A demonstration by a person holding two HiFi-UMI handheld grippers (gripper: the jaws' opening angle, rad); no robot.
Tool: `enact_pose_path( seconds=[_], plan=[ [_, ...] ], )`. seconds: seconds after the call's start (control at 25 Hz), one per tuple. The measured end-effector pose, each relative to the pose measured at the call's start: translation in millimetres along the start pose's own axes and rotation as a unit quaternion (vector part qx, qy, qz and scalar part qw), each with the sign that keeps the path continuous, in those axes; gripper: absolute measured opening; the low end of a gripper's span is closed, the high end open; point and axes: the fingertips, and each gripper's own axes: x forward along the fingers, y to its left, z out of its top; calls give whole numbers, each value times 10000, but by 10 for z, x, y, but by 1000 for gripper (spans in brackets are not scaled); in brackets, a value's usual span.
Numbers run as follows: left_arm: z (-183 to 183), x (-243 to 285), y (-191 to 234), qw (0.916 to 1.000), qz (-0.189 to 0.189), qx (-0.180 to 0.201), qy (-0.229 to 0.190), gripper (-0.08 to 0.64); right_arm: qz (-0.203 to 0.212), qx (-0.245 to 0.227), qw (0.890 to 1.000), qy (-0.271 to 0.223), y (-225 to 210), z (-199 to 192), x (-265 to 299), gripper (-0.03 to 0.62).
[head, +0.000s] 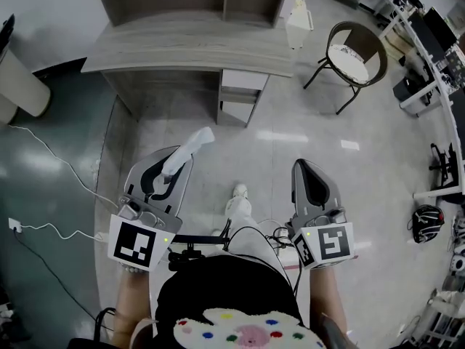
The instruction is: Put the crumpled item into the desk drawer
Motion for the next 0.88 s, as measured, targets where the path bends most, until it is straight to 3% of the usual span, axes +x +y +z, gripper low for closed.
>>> enact_pose_path(
  seconds=[0.88],
  plan=[
    [38, 1525, 583, 9984, 517, -117, 193, 54, 630, 4, 9980, 101, -1089, 73, 1537, 9]
  ],
)
